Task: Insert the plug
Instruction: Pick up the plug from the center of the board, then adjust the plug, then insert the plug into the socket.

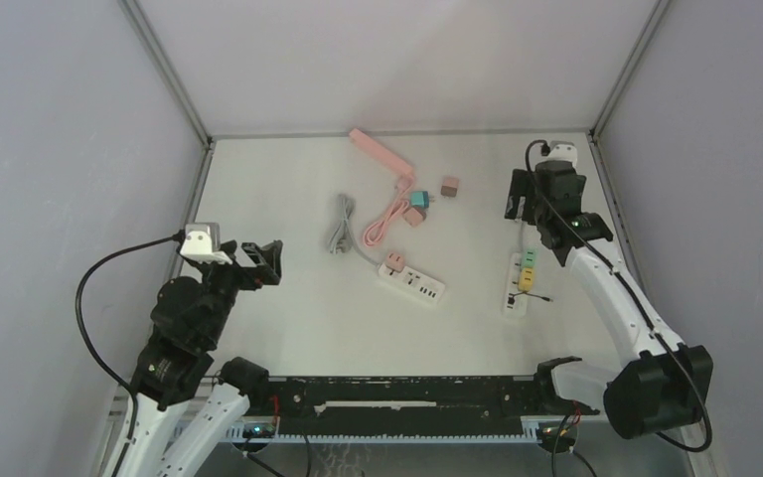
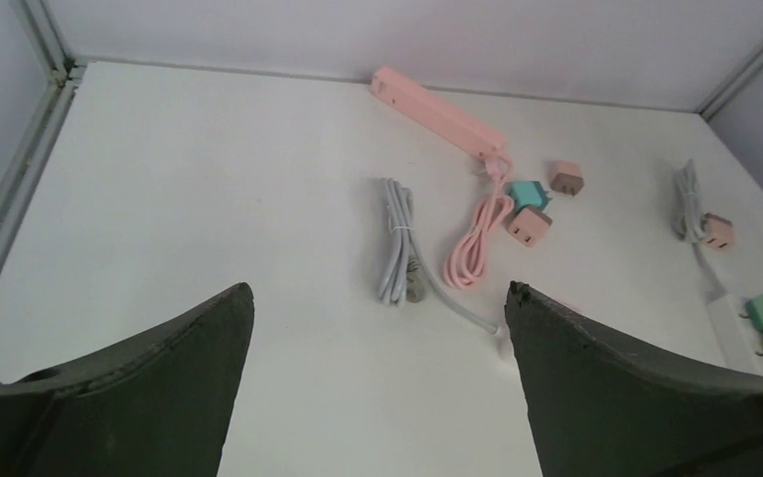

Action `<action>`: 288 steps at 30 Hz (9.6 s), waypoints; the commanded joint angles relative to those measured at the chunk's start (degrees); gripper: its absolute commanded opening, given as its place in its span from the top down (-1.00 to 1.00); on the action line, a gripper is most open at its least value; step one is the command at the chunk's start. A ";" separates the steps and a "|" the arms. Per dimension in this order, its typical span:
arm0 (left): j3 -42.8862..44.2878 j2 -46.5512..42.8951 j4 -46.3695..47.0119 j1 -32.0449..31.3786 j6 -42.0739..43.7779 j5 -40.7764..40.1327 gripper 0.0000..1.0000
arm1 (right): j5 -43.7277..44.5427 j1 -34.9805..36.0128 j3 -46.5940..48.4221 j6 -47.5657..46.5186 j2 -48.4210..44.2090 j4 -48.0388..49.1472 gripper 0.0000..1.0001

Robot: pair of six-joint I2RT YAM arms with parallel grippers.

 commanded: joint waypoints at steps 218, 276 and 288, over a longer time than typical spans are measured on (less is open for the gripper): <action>-24.83 33.92 94.42 -11.96 -46.41 32.95 0.97 | -61.90 25.30 -14.51 45.90 4.96 73.16 0.24; -18.53 43.03 43.56 -8.80 -34.65 19.40 -0.32 | -24.69 30.84 21.85 -22.33 21.97 -20.05 1.00; -18.09 58.01 58.60 -8.79 -41.48 24.43 -0.18 | -19.66 32.71 22.76 -25.01 26.71 -18.99 1.00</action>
